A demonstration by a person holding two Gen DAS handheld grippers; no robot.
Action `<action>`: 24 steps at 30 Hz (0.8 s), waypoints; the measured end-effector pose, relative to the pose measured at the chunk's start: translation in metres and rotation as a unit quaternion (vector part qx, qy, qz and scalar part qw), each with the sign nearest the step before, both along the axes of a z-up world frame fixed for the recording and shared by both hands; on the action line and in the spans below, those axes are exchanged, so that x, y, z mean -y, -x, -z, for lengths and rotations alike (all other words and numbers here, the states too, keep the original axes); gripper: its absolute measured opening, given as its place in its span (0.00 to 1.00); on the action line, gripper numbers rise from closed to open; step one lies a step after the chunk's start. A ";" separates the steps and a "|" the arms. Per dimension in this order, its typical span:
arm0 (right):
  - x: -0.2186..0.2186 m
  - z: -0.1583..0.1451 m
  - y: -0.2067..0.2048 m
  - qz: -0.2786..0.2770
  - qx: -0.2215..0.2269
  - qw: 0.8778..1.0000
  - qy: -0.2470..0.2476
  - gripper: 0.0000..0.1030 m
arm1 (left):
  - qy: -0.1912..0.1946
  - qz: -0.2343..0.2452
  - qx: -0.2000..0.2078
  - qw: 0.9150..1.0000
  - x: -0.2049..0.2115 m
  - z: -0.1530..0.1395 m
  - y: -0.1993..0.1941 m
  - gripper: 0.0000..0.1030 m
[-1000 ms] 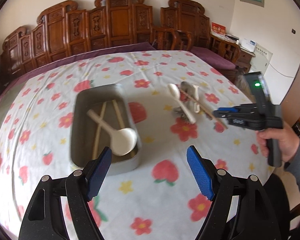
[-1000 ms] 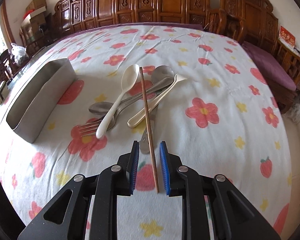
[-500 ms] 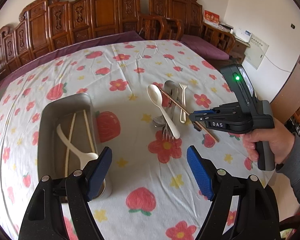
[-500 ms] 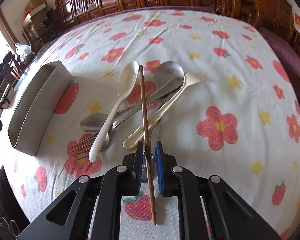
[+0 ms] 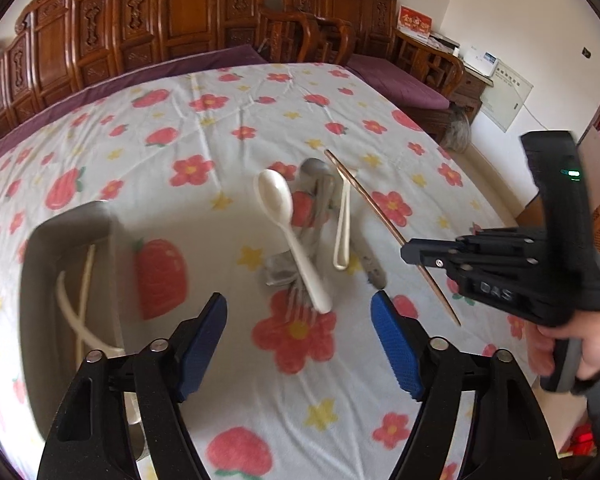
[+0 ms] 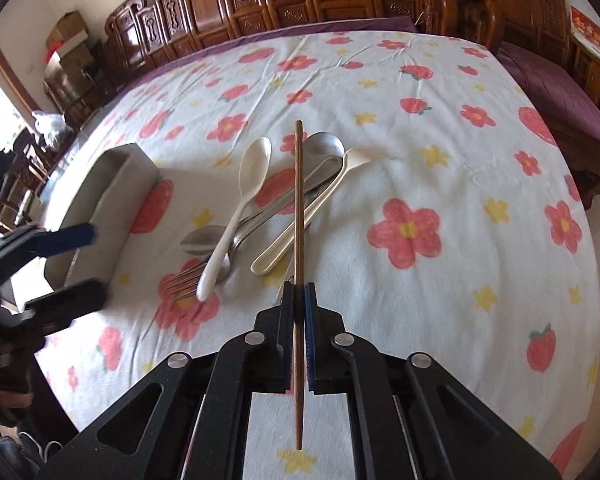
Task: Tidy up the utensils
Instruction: 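Grasp the white plastic spoon with the left tool while the right tool holds the chopstick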
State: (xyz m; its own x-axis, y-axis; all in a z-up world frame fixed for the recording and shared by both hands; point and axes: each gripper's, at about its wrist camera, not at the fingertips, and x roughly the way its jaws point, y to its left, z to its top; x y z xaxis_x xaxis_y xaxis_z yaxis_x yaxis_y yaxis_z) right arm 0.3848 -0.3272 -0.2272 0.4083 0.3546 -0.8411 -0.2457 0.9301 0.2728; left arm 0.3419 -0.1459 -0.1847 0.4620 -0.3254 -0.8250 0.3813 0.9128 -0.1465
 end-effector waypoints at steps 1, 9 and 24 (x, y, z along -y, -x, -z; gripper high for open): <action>0.003 -0.004 0.005 0.004 0.005 1.000 -0.005 0.06 | -0.002 0.001 -0.004 1.000 0.005 0.004 -0.003 0.63; 0.023 -0.008 0.027 0.021 0.011 1.000 -0.013 0.06 | -0.004 0.003 -0.031 0.999 0.028 0.031 -0.021 0.45; 0.017 0.003 0.038 0.014 0.006 1.000 -0.021 0.06 | -0.038 -0.019 -0.053 0.998 0.040 0.059 -0.041 0.17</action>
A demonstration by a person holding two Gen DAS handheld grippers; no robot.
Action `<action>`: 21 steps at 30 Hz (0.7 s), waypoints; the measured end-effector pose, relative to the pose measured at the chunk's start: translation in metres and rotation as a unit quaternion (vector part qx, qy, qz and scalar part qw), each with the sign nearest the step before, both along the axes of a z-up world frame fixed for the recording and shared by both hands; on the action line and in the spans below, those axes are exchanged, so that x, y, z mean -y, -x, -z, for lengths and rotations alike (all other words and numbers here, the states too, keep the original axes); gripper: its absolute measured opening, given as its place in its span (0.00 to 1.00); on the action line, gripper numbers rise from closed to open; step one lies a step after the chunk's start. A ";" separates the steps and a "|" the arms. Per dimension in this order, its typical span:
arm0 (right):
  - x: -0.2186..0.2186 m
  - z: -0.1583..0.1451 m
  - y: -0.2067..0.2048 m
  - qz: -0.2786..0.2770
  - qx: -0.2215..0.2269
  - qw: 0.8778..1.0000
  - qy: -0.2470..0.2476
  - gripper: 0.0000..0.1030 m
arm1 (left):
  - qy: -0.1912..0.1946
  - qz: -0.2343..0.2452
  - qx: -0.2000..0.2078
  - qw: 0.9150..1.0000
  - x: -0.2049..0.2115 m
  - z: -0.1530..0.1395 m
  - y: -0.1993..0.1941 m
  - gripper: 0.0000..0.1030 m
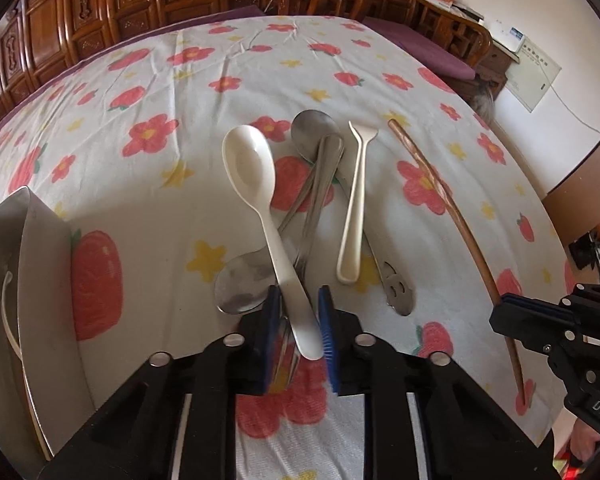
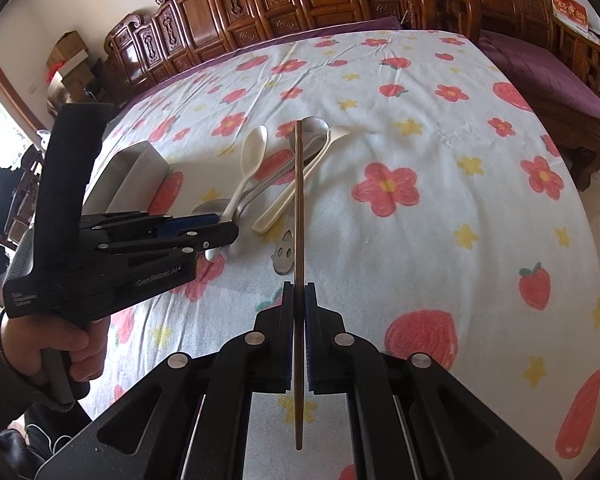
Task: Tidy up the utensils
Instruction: 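Grasp the white plastic spoon with the left tool while the right tool holds the chopstick, then drop the white spoon into the tray with the left tool while the right carries the chopstick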
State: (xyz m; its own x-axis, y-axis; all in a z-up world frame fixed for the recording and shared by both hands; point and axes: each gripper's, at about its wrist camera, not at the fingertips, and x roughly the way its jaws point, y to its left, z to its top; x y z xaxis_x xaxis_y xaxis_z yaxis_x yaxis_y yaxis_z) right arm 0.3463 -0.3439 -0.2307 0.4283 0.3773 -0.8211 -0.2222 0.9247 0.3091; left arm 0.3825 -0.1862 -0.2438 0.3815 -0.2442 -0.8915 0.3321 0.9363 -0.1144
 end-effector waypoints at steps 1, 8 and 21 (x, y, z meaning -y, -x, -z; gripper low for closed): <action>-0.001 0.000 0.001 -0.001 0.000 1.000 0.000 0.06 | 0.003 0.000 -0.001 1.000 -0.001 0.000 0.000 0.16; -0.005 0.001 0.002 -0.002 -0.002 1.000 0.001 0.06 | 0.017 -0.004 0.005 1.000 -0.013 -0.009 0.009 0.10; -0.025 -0.005 0.010 -0.009 -0.003 1.000 0.008 0.06 | 0.025 0.004 0.034 0.999 -0.029 -0.036 0.030 0.10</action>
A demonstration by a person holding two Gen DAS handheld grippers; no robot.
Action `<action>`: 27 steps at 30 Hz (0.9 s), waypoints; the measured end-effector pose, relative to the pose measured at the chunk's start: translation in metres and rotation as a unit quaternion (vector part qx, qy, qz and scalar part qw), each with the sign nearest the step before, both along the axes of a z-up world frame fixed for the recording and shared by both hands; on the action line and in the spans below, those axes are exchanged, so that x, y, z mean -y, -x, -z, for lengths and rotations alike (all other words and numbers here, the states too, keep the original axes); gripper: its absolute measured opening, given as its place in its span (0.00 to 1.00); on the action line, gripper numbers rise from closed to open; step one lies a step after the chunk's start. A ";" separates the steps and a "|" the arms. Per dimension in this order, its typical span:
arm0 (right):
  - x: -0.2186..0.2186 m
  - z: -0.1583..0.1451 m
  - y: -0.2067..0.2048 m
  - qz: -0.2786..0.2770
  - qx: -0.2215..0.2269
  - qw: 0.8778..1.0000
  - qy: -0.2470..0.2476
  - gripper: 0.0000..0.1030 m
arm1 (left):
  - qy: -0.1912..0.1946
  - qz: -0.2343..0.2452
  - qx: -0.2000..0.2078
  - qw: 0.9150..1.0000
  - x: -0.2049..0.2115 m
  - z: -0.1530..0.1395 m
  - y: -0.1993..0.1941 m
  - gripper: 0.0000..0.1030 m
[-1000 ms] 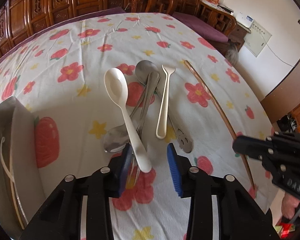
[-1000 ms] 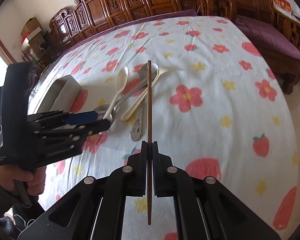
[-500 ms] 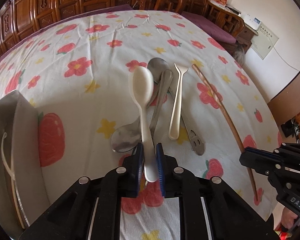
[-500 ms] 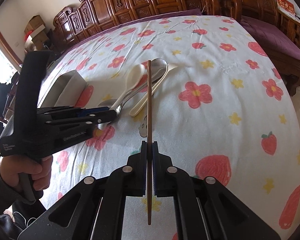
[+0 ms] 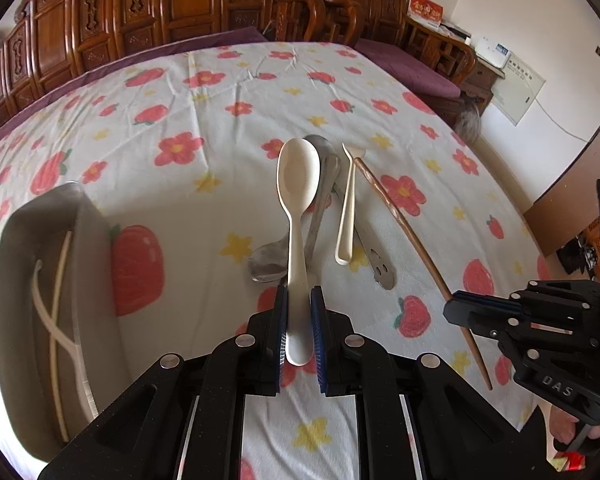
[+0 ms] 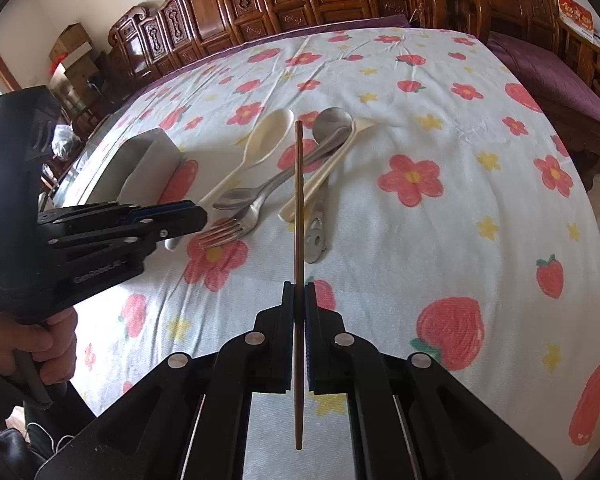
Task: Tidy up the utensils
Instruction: 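Drop the white spoon into the tray with the left tool while the right carries the chopstick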
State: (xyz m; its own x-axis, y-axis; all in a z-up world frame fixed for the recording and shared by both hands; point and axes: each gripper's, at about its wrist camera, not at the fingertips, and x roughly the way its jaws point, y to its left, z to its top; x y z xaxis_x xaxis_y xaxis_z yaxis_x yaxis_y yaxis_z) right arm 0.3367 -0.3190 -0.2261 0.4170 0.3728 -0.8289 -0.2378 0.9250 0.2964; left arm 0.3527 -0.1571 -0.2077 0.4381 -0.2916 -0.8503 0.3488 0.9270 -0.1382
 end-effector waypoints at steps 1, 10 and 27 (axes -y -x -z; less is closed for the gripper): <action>-0.002 -0.002 0.000 -0.001 0.001 1.000 0.000 0.06 | 0.001 -0.003 0.005 1.000 -0.005 -0.005 0.002 0.10; -0.028 -0.024 -0.001 -0.011 0.017 1.000 0.003 0.06 | 0.000 -0.023 0.029 0.999 -0.045 -0.033 0.015 0.10; -0.114 -0.062 -0.005 -0.064 0.041 0.997 -0.002 0.06 | 0.004 -0.075 0.048 0.996 -0.137 -0.058 0.039 0.10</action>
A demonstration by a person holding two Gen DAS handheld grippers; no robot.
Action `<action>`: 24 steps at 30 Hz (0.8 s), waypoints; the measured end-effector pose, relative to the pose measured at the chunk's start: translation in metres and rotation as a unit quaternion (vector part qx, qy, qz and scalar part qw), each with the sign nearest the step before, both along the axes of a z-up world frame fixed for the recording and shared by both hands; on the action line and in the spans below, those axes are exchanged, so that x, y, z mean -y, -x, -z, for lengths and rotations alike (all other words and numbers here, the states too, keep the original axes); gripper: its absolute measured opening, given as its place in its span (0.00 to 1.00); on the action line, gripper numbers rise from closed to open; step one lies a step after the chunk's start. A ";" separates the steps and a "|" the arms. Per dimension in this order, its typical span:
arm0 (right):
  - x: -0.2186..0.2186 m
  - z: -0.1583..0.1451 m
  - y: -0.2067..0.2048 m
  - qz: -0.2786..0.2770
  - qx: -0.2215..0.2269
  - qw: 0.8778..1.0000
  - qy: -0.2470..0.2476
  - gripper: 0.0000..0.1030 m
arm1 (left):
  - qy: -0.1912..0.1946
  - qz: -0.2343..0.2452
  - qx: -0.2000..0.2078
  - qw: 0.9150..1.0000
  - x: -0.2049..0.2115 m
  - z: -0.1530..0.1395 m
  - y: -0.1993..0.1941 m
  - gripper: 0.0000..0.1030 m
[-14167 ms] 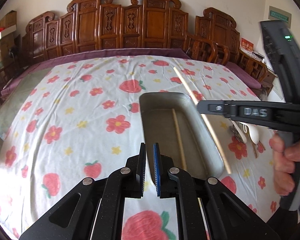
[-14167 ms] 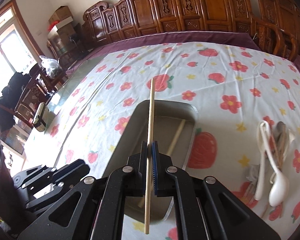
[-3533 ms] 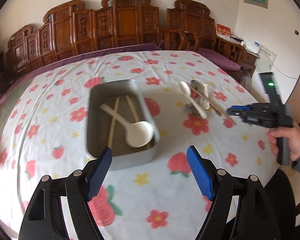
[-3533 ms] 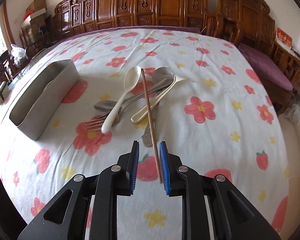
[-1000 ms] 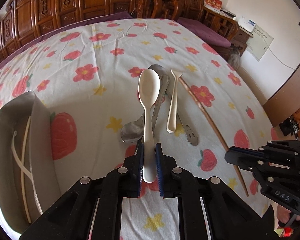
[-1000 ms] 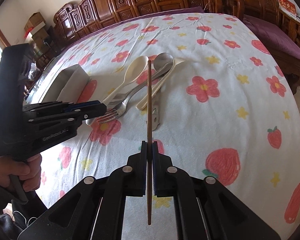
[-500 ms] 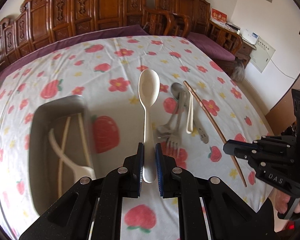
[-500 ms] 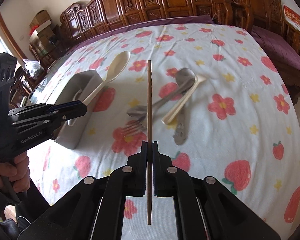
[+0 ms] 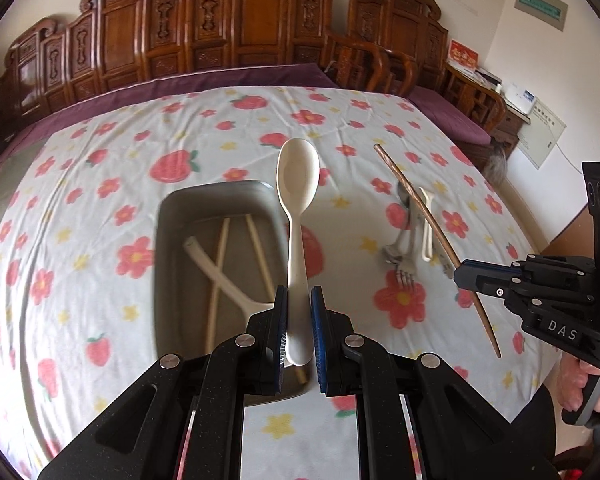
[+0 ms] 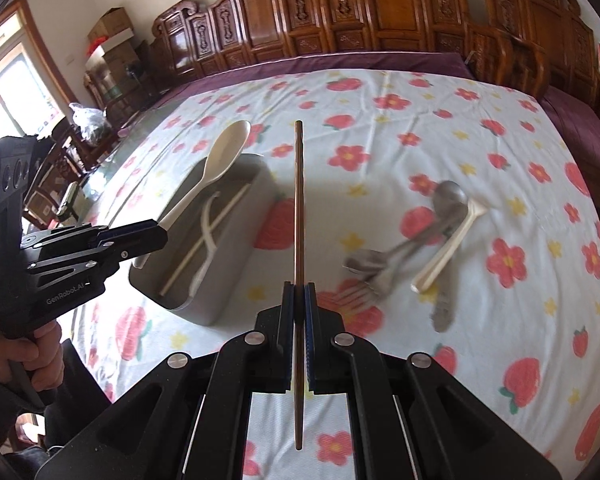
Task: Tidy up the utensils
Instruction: 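Drop the white spoon into the tray with the left tool while the right carries the chopstick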
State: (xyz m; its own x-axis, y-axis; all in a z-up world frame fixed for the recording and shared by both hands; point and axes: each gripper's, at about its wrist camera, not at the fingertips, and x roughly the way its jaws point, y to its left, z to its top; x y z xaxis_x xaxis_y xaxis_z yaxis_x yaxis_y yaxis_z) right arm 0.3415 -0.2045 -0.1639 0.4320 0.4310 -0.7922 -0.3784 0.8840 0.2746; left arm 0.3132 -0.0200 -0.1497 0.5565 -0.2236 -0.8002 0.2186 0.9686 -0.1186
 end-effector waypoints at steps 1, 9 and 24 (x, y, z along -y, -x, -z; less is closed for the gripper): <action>-0.005 -0.001 0.000 -0.003 0.000 1.000 0.000 0.06 | 0.000 -0.004 0.000 1.000 -0.005 0.000 0.001 0.10; -0.035 -0.001 0.003 -0.028 -0.005 1.000 0.004 0.06 | 0.003 -0.027 -0.007 1.000 -0.033 0.009 0.002 0.10; -0.064 -0.004 0.002 -0.049 -0.010 0.999 0.012 0.06 | 0.009 -0.049 -0.028 0.998 -0.054 0.034 -0.013 0.10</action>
